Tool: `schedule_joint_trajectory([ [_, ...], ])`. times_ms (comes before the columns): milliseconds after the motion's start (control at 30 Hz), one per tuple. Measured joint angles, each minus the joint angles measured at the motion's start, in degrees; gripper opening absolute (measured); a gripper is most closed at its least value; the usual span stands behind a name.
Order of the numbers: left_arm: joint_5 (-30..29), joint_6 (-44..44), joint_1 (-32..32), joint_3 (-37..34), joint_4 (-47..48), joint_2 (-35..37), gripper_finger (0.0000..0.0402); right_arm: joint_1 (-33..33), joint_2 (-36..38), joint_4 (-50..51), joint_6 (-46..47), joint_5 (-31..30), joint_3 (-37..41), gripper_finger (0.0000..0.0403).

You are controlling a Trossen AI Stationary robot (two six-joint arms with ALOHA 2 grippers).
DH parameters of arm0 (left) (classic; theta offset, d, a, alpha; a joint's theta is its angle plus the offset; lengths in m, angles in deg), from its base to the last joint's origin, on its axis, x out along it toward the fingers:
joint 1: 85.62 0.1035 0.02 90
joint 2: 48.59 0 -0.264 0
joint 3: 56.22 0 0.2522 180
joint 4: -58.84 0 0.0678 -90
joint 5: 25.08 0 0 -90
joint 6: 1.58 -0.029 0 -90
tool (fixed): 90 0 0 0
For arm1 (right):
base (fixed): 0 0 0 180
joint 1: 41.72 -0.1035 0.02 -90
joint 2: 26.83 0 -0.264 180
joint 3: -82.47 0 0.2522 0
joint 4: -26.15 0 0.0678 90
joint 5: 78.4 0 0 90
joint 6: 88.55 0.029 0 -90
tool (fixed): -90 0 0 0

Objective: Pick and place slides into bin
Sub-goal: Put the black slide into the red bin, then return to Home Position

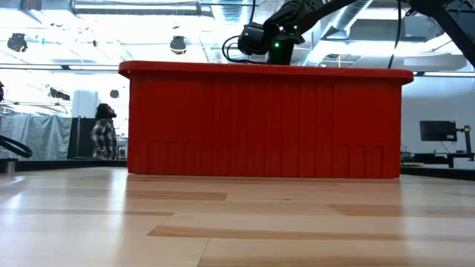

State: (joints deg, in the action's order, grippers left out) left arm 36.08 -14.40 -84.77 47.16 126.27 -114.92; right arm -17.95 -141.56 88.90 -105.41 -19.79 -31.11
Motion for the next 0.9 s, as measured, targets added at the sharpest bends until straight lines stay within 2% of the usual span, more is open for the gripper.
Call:
schedule_joint_trajectory([
  [233,0.0,0.0,0.0,0.0,0.0,0.0,0.0145,-0.6,0.0,3.7,-0.1,0.0,-0.4,0.0158],
  [633,0.0,-0.5,0.0,0.0,0.0,0.0,0.0145,-1.6,0.1,4.3,-0.1,-0.5,-0.5,0.0157],
  [900,0.0,-0.9,0.0,0.0,0.0,0.0,0.0145,-1.6,0.1,6.0,-0.1,-0.8,-5.7,0.016],
])
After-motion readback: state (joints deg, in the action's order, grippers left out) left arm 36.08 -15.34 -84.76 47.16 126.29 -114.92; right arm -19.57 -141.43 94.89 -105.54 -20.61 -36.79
